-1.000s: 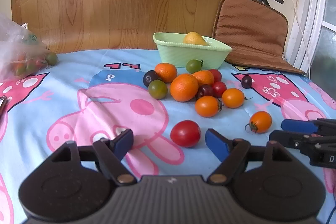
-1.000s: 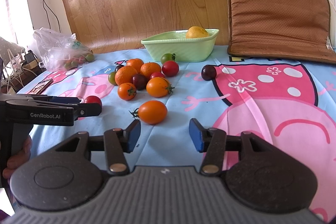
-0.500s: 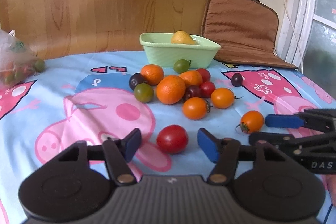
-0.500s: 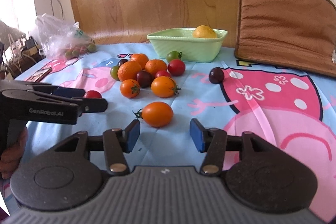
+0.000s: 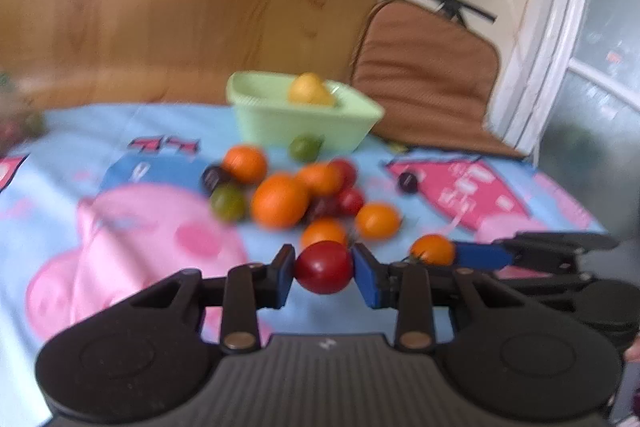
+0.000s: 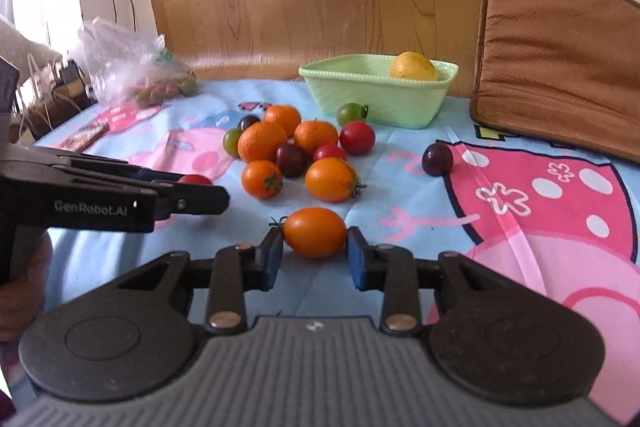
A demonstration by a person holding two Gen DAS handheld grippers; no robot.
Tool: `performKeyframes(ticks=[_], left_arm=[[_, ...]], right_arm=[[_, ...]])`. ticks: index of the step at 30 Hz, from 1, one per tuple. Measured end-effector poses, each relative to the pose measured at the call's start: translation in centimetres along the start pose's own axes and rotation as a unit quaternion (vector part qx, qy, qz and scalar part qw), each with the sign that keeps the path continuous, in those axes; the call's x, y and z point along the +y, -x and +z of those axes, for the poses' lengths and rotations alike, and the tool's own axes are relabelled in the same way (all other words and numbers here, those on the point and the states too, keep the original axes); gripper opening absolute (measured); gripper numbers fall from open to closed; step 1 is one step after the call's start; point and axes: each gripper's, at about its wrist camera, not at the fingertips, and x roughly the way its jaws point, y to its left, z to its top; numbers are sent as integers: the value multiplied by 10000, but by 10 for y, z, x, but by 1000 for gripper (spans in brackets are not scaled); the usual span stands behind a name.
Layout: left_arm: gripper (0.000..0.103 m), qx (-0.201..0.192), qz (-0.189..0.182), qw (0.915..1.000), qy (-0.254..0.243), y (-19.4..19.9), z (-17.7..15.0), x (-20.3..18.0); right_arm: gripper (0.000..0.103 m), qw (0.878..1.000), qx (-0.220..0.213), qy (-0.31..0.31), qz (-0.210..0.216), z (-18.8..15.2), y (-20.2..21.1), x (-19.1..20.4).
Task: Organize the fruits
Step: 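Drop the red tomato into the green bowl while the right drops the orange tomato there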
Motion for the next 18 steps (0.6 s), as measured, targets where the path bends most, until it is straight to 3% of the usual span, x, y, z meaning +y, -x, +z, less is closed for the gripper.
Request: performKeyframes(ticks=[6,11,18], left_arm=[[32,-228,-338,9991,106,-27,78,7],[32,-156,-294,9988,367,-86,133,22],[32,310,84,9985,437,-147,144,37]], right_arm=[[37,9989,-447,-5,-169,52,-6,-27],[37,9974,-557,17,-452,99,-46,-55],[37,9988,-250,-40,-421,119,-103,-76]])
